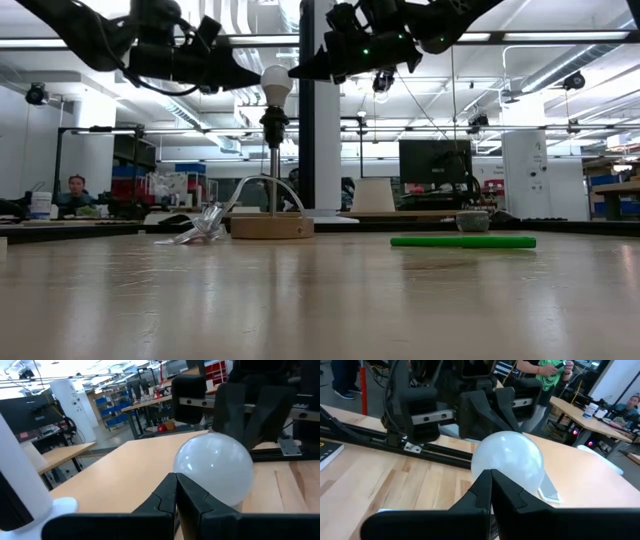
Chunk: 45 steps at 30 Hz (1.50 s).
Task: Screw lightbulb
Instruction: Remove the lightbulb from the lamp
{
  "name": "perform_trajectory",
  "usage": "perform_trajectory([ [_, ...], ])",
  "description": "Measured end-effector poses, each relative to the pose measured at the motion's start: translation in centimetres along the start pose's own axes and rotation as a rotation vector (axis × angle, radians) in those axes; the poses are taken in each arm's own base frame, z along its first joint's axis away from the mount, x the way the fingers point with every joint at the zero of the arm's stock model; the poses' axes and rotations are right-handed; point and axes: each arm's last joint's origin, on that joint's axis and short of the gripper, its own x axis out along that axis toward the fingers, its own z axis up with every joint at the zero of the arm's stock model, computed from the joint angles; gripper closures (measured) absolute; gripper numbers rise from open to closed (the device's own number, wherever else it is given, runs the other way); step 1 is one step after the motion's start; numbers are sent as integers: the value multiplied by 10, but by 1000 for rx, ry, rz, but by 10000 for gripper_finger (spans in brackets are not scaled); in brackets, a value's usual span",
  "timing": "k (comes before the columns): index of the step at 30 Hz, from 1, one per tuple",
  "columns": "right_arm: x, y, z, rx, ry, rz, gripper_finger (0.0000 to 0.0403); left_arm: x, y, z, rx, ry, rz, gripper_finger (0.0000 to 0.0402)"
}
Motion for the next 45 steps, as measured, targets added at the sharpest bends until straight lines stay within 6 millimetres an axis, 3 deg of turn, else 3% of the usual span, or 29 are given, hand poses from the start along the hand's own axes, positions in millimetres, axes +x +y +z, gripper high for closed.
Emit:
perform_trajectory([
  [11,-3,-10,-5,49,48,-100,403,-10,-5,9,-5,-17,-108,401],
  [16,-4,-8,-5,57,58,-78,403,-15,-1,14,12,-19,-6,401],
  [20,-6,-8,-2,44,42,-54,403,-14,1,11,27,18,74,401],
  [27,-6,-7,-1,42,28,-30,403,-5,0,0,20,58,60,401],
  [45,-6,-9,2,24,2,-59,403,-9,-3,5,-12,29,-27,401],
])
